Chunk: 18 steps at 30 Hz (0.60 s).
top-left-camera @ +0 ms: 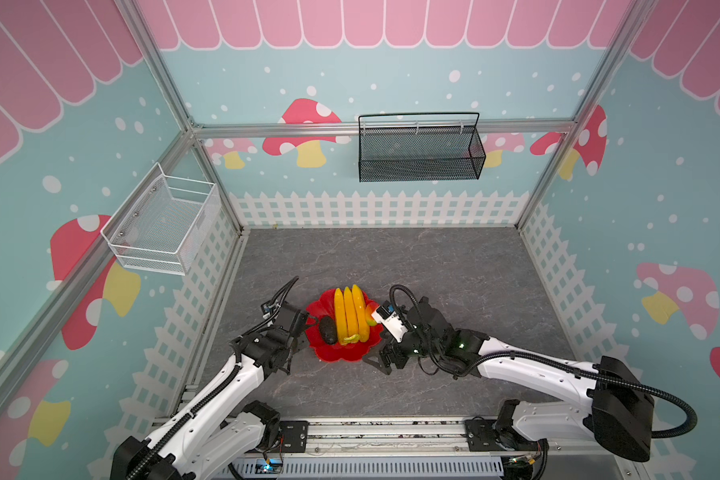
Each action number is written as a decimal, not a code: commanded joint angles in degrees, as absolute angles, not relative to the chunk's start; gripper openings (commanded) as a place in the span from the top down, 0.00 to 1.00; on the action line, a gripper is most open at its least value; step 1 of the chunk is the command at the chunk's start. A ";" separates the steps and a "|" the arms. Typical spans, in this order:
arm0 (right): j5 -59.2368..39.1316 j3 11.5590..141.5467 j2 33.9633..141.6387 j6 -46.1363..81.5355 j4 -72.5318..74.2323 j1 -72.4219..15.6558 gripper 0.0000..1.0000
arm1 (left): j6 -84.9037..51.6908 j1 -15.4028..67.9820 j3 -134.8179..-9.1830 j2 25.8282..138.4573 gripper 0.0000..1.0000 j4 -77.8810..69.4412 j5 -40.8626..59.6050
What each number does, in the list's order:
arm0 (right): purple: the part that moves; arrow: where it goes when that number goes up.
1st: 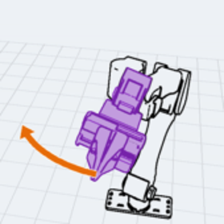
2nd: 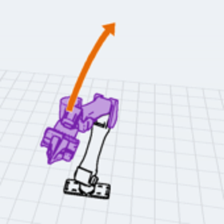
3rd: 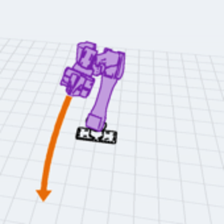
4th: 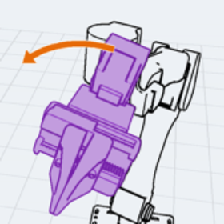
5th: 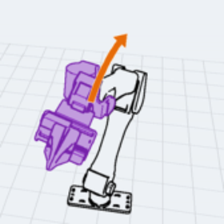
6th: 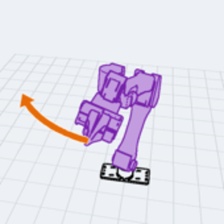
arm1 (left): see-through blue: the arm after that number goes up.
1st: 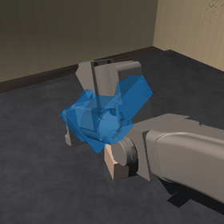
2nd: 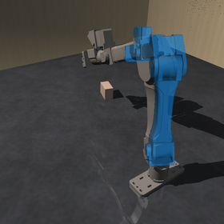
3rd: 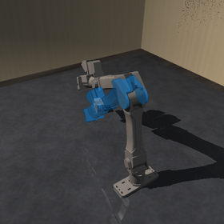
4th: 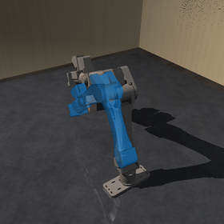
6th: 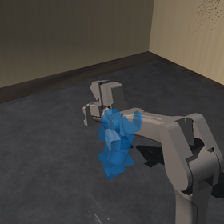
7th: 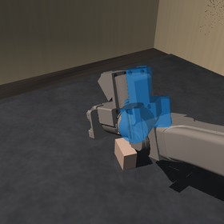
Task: Place and organize the fake fruits in the fruit bowl
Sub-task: 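Grasp the mango nearest the left gripper and place it in the bowl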
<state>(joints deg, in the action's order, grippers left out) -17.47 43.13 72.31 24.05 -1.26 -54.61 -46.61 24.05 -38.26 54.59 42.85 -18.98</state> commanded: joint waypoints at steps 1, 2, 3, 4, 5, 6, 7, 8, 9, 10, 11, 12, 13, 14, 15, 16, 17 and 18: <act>-18.02 44.45 72.50 23.88 -0.62 -54.14 0.02 | -36.62 23.73 -42.13 58.24 0.54 34.40 -16.71; -17.94 44.47 72.53 23.93 -0.40 -54.14 0.02 | -33.91 23.78 -42.94 59.96 0.53 31.78 -14.24; -17.78 44.47 72.58 24.08 -0.23 -54.06 0.02 | -31.02 23.77 -44.20 62.39 0.53 29.70 -11.96; -17.61 44.49 72.54 24.24 0.00 -53.98 0.02 | -29.04 23.73 -45.74 64.98 0.53 28.22 -10.51; -17.37 44.44 72.68 24.26 0.00 -53.89 0.02 | -27.46 23.78 -46.99 67.52 0.53 27.46 -9.33; -17.13 44.39 72.68 24.41 -0.07 -53.82 0.02 | -25.85 23.77 -48.81 70.42 0.52 27.07 -8.81; -16.91 44.29 72.58 24.58 0.00 -53.66 0.02 | -24.52 23.74 -50.47 73.09 0.52 26.75 -8.69; -16.66 44.14 72.53 24.81 0.00 -53.42 0.02 | -23.50 23.79 -51.74 75.25 0.52 26.47 -8.66; -16.41 43.91 72.39 25.12 -0.07 -53.18 0.02 | -22.56 23.78 -53.05 77.40 0.52 26.18 -9.08; -16.35 43.62 72.20 25.38 -0.22 -52.90 0.02 | -21.62 23.82 -54.18 79.18 0.52 25.59 -9.40; -16.37 43.36 72.03 25.48 -0.19 -52.65 0.02 | -20.90 23.76 -55.00 80.40 0.52 25.26 -9.48; -16.50 42.95 71.79 25.62 -0.18 -52.45 0.02 | -20.17 23.75 -55.96 81.70 0.52 25.00 -9.59; -16.60 42.61 71.55 25.66 -0.20 -52.22 0.02 | -19.39 23.74 -56.67 82.90 0.52 24.75 -9.38; -16.76 42.34 71.34 25.75 -0.20 -52.05 0.02 | -18.77 23.74 -57.21 83.79 0.51 24.70 -9.16; -16.76 42.11 71.20 25.80 -0.18 -51.88 0.02 | -18.16 23.79 -57.75 84.87 0.51 24.78 -8.83; -16.81 41.92 71.10 25.84 -0.19 -51.62 0.02 | -17.82 23.79 -58.04 85.68 0.51 24.76 -8.53; -16.86 41.78 70.96 25.84 -0.12 -51.43 0.02 | -17.55 23.73 -58.05 86.29 0.51 24.57 -8.19; -16.94 41.79 71.09 25.84 -0.09 -51.28 0.02 | -17.17 23.80 -57.95 86.96 0.51 24.08 -8.06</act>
<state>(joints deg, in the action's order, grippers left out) -16.99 42.76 72.29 25.21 -0.40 -51.72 -20.62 24.01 -56.66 85.71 25.58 -9.30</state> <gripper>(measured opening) 0.978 0.494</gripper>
